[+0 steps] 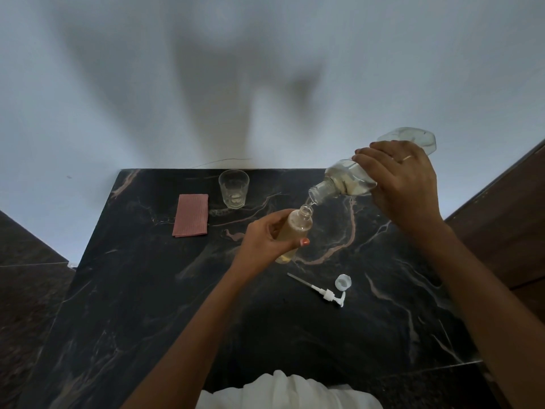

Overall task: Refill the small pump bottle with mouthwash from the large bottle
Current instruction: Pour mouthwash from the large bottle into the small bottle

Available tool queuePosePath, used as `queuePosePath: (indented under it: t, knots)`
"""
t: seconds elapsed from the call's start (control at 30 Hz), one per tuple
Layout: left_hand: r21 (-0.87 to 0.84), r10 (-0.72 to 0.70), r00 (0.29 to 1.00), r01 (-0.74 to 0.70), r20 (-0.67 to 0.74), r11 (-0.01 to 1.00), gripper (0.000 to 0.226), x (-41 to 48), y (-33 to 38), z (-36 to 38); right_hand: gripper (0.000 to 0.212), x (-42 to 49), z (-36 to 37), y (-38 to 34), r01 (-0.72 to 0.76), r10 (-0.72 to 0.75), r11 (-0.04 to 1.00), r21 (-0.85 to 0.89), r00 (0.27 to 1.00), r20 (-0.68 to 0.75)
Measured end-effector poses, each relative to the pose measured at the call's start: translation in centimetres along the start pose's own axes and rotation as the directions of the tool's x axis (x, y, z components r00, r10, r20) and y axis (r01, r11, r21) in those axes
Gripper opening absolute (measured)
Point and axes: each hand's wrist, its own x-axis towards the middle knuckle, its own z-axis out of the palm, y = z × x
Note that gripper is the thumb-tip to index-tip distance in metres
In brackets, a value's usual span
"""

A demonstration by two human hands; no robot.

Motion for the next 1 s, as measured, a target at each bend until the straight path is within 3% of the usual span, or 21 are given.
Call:
queuePosePath:
  t: [0.4,1.0]
  knots:
    - [-0.008,-0.005,1.0,0.005,0.006,1.0,0.056,0.1,-0.1,-0.1,0.024,0.2,0.3,0.1,0.017,-0.017,1.0,-0.012,1.0,-0.023]
    - [-0.039,-0.006,1.0,0.006,-0.002,0.999,0.054,0.3,-0.4,-0.2,0.029,-1.9,2.2,-1.9,-0.178,0.168,0.971,0.159,0.983,0.079]
